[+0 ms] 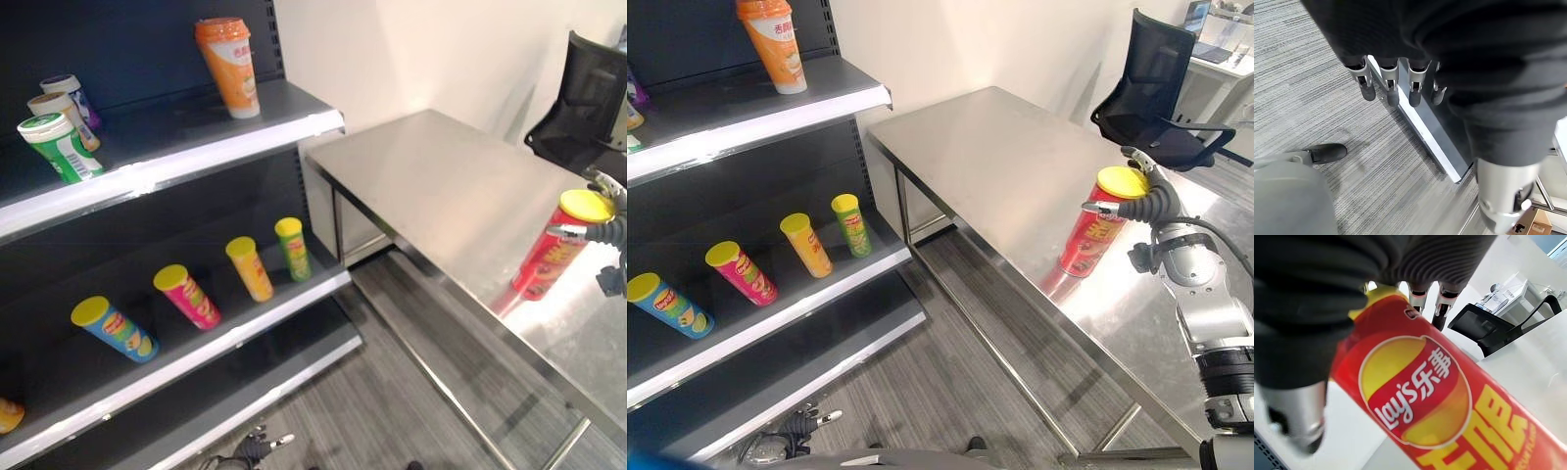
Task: Put the goods on the table back onto the shelves and tidy them up.
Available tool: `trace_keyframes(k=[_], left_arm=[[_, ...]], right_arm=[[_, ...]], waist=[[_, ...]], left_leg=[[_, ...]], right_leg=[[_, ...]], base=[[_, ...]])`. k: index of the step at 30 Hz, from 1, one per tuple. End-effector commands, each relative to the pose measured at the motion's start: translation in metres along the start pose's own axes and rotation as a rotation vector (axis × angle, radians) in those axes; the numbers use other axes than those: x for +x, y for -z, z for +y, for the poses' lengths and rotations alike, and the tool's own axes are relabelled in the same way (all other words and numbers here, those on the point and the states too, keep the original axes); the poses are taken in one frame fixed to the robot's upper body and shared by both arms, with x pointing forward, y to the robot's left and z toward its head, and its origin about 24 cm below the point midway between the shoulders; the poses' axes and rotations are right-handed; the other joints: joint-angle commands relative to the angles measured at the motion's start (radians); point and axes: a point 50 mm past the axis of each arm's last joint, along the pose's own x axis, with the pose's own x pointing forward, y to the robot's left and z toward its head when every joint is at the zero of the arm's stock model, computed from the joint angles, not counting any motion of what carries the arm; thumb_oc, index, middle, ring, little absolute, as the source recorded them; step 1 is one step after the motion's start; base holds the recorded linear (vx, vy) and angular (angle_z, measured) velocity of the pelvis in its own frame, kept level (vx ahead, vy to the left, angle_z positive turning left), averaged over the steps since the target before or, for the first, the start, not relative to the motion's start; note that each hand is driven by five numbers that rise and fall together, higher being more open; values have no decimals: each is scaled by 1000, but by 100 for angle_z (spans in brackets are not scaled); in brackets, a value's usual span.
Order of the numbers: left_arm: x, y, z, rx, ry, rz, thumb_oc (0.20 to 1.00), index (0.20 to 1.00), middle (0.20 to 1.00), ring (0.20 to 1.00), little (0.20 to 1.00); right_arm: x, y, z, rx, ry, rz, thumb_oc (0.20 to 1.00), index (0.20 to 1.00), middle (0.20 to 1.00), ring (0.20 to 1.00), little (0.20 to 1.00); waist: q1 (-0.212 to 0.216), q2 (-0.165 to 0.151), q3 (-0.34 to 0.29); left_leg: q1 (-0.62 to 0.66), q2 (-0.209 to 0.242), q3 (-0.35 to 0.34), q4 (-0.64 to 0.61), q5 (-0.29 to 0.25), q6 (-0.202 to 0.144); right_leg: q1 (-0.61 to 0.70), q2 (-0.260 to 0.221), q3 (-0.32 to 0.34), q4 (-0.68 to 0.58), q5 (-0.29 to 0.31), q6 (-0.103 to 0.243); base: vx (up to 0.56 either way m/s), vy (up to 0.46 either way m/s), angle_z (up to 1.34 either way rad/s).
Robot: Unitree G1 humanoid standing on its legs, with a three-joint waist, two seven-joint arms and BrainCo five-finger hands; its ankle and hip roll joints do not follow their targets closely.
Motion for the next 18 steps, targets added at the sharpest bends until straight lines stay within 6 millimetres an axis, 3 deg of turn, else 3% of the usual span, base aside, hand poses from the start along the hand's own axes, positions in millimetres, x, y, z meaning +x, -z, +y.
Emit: trace_keyframes(k=[1,14,18], left_arm=[[5,-27,25,22,-53,-58,1000,1000,1000,1000,1000],[5,-30,27,24,-57,-66,1000,1000,1000,1000,1000],[5,-31,30,19,-76,-68,1000,1000,1000,1000,1000]], right_arm=[[7,-4,3,-60,-57,1,200,200,200,200,200],[4,-9,-4,-85,-35,-23,200,200,200,200,200],[2,-28,-12,-48,82,-130,200,200,200,200,200]], waist=[[9,-41,7],[-3,-38,7],[-5,-31,5]], left_leg=[[6,32,48,10,-47,-56],[13,33,55,10,-51,-55],[15,35,58,10,-54,-55]], right_leg=[[42,0,-34,17,-99,10],[43,-1,-29,17,-98,12],[47,0,-29,17,-102,11]], base=[[0,0,0],[0,0,0],[0,0,0]])
